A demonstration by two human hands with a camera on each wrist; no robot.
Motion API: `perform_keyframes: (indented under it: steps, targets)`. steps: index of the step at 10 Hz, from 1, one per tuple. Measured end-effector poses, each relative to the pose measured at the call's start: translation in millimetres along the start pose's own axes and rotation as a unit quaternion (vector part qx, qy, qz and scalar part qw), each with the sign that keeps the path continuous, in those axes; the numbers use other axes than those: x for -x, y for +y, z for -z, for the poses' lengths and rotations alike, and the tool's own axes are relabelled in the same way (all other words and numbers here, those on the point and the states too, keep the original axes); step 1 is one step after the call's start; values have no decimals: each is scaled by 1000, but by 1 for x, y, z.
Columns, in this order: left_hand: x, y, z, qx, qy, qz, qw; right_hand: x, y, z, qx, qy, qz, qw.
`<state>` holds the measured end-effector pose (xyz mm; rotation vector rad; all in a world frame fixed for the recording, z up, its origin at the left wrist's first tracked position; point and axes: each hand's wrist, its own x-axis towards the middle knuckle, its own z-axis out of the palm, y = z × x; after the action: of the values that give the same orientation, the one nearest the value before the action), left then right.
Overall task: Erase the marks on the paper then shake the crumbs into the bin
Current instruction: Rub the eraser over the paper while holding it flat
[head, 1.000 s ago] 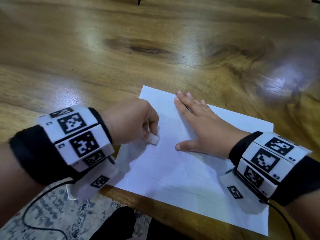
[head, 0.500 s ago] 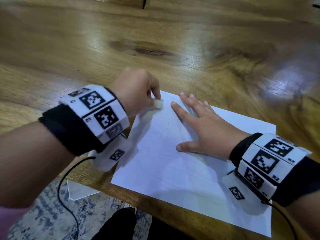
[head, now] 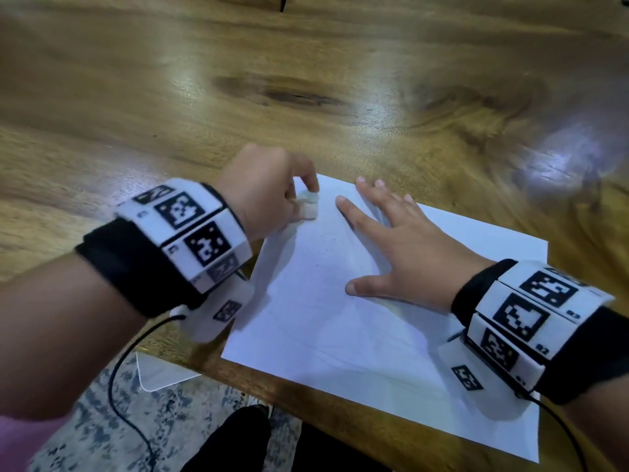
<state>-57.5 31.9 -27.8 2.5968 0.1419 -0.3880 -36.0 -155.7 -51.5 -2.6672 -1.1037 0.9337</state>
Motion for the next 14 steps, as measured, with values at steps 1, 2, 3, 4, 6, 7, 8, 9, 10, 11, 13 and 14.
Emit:
perform_keyframes:
  steps: [1,2,3,4,6,7,8,9,10,11,13,14]
  targets:
    - [7,-4,-3,-32,-3,-15,999,0,0,0,0,-1,0,1000]
    - [33,-12,-8,-32,-84,-33,995,-1,0,-2,5,2,2,1000]
    - [26,-9,-4,-7,-89,-5,996,-1,0,-2,7,1,4,1000]
    - [2,3,-2,9,-2,5,1000,-2,0,-2,5,3,0,1000]
    - [25,-3,-10,-8,-96,-31,995,-3,0,-3,5,1,1,1000]
    - [18,0,-10,3,-87,-23,996,-2,0,-2,7,1,0,1000]
    - [3,7,-10,23,-15,-14,1000,-2,-1,-2,6,2,-4,1000]
    - [18,3,-14,-11,-63,-38,997,-2,-1,-2,5,5,-2,1000]
    - [35,-1,-15,-40,-154,-42,986,-2,0,-2,5,8,1,1000]
    - [17,2,-8,-13,-56,-25,998,-2,-1,-3,6,10,0,1000]
    - [32,-12,-11,-19,-64,-48,997,-2,-1,-2,4,7,1,1000]
    - [47,-18,-9,-21,-161,-20,986,-1,-1,-2,1,6,2,1000]
